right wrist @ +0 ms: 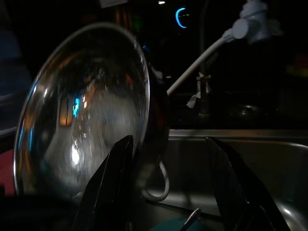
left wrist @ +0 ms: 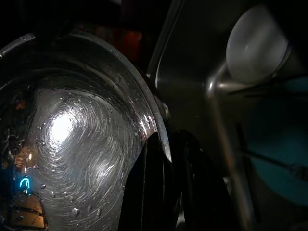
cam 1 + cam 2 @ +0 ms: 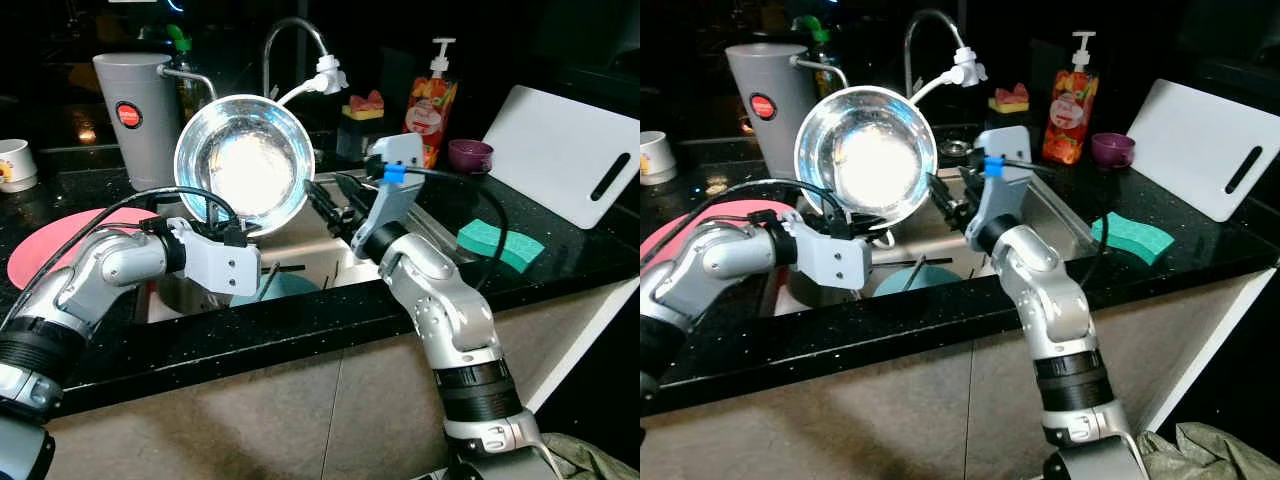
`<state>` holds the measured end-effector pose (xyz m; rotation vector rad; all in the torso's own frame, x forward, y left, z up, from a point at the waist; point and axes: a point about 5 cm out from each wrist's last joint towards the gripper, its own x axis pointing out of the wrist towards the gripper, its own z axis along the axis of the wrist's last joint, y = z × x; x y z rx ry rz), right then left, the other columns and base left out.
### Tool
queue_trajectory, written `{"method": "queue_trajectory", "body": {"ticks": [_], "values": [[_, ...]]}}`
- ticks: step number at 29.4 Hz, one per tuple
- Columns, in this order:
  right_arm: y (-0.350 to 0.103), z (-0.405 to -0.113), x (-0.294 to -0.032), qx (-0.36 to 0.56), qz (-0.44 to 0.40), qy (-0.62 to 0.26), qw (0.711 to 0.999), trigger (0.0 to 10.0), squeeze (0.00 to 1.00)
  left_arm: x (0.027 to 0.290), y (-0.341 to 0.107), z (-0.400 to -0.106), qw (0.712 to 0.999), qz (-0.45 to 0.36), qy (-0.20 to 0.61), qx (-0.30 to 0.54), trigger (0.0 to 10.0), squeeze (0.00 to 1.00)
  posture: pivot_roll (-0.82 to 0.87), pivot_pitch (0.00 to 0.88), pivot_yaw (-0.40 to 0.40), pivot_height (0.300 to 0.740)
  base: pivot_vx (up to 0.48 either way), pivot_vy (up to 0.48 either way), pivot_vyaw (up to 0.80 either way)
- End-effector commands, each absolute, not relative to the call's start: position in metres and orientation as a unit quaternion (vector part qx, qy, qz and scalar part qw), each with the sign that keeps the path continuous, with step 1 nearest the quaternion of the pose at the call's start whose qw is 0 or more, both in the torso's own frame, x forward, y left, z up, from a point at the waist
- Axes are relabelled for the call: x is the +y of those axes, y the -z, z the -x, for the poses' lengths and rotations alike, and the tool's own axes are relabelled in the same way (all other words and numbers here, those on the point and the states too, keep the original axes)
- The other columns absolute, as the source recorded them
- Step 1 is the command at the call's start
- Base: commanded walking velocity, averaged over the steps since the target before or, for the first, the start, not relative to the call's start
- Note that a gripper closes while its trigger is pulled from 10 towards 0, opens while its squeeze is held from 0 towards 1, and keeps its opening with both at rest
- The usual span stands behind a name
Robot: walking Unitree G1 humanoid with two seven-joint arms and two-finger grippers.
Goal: Kitchen organization
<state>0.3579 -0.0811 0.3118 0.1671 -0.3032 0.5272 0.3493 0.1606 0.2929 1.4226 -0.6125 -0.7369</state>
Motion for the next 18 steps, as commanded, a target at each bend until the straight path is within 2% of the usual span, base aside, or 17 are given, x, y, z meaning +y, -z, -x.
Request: {"method": "queue_trajectory", "body": {"ticks": [1, 12, 13, 14, 15, 16, 17, 18], "values": [[-0.310, -0.362, -0.082, -0.131, -0.103, -0.252, 0.953, 10.0, 0.00, 0.151, -0.292, -0.344, 0.640, -0.627, 0.332, -0.296, 10.0, 0.00, 0.06, 0.061, -0.035, 0.740, 0.000, 0.000, 0.00], [-0.303, -0.365, -0.081, -0.098, -0.126, -0.253, 0.954, 10.0, 0.00, 0.141, -0.287, -0.343, 0.629, -0.628, 0.335, -0.313, 10.0, 0.00, 0.06, 0.068, -0.039, 0.740, 0.000, 0.000, 0.00], [-0.300, -0.365, -0.079, -0.086, -0.125, -0.260, 0.953, 9.3, 0.00, 0.138, -0.285, -0.341, 0.624, -0.629, 0.338, -0.318, 10.0, 0.00, 0.06, 0.068, -0.039, 0.740, 0.000, 0.000, 0.00], [-0.293, -0.365, -0.075, -0.065, -0.118, -0.265, 0.955, 4.4, 0.00, 0.135, -0.283, -0.341, 0.618, -0.631, 0.339, -0.324, 10.0, 0.00, 0.06, 0.069, -0.038, 0.740, 0.000, 0.000, 0.00], [-0.290, -0.366, -0.074, -0.057, -0.114, -0.265, 0.956, 2.9, 0.00, 0.134, -0.283, -0.341, 0.617, -0.631, 0.338, -0.326, 10.0, 0.00, 0.06, 0.069, -0.038, 0.740, 0.000, 0.000, 0.00], [-0.290, -0.366, -0.074, -0.057, -0.114, -0.265, 0.956, 2.9, 0.00, 0.134, -0.283, -0.341, 0.617, -0.631, 0.338, -0.326, 10.0, 0.00, 0.06, 0.069, -0.038, 0.740, 0.000, 0.000, 0.00], [-0.287, -0.366, -0.073, -0.052, -0.110, -0.265, 0.957, 0.0, 0.00, 0.133, -0.283, -0.341, 0.618, -0.631, 0.336, -0.329, 10.0, 0.00, 0.05, 0.070, -0.038, 0.740, 0.000, 0.000, 0.00], [-0.285, -0.367, -0.072, -0.049, -0.104, -0.266, 0.957, 0.0, 0.00, 0.132, -0.283, -0.341, 0.617, -0.631, 0.334, -0.332, 10.0, 0.00, 0.06, 0.070, -0.038, 0.740, 0.000, 0.000, 0.00]]}}
